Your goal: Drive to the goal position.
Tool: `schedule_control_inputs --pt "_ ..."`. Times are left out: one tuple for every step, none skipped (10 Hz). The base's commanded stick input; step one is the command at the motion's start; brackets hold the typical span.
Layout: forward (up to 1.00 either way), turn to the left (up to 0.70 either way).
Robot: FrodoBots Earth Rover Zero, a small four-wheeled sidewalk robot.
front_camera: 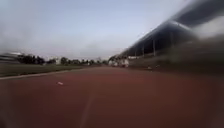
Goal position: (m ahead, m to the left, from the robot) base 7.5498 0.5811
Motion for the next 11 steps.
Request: schedule_control_inputs --pt "0.70 0.02" --pt "0.70 0.02" --pt "0.70 0.02" --pt "0.70 0.02" --pt "0.70 0.02" --pt "0.70 0.02" --pt "0.70 0.02" --pt "0.70 0.02" --pt "0.70 0.02" --pt "0.70 0.02" --pt "0.70 0.02"
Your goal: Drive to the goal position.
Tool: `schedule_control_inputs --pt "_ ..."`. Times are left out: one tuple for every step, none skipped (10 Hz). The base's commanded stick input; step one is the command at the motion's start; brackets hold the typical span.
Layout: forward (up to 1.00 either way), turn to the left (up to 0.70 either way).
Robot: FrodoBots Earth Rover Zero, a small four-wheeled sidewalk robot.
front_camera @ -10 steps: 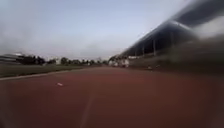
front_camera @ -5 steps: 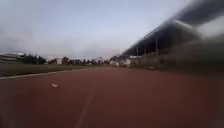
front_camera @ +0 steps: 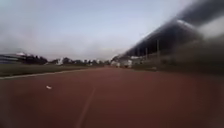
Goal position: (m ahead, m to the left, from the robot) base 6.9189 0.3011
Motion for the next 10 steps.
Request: schedule_control_inputs --pt "0.70 0.02" --pt "0.70 0.02" --pt "0.70 0.02" --pt "0.70 0.02" --pt "0.70 0.02" --pt "0.70 0.02" --pt "0.70 0.02" --pt "0.70 0.00" --pt "0.70 0.00" --pt "0.70 0.00"
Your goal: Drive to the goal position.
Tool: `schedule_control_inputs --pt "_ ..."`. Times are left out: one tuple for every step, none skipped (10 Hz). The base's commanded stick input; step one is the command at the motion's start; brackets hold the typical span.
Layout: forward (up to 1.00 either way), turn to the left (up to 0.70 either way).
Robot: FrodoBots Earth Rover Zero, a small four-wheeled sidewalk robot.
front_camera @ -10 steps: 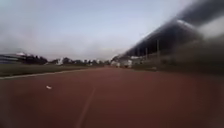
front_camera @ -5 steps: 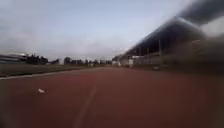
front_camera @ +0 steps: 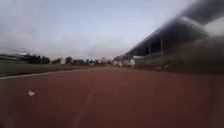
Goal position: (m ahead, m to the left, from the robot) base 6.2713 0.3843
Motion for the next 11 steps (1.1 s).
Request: schedule_control_inputs --pt "0.70 0.00" --pt "0.70 0.00" --pt "0.70 0.00" --pt "0.70 0.00" --pt "0.70 0.00" --pt "0.70 0.00" --pt "0.70 0.00" --pt "0.70 0.00" --pt "0.70 0.00" --pt "0.70 0.00" --pt "0.70 0.00"
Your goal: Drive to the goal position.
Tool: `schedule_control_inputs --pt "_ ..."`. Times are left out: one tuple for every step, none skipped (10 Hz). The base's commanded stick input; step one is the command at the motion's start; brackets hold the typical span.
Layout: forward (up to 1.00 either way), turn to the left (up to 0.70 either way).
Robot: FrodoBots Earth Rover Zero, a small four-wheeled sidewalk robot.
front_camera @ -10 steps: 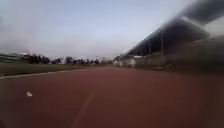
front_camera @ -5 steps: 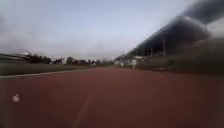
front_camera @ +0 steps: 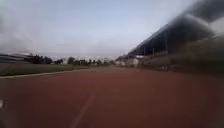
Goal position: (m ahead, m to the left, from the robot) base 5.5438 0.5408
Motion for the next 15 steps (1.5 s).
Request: schedule_control_inputs --pt "0.70 0.00" --pt "0.70 0.00" --pt "0.70 0.00" --pt "0.70 0.00" --pt "0.70 0.00" --pt "0.70 0.00" --pt "0.70 0.00" --pt "0.70 0.00" --pt "0.70 0.00" --pt "0.70 0.00" --pt "0.70 0.00" --pt "0.70 0.00" --pt "0.70 0.00" --pt "0.70 0.00" --pt "0.70 0.00"
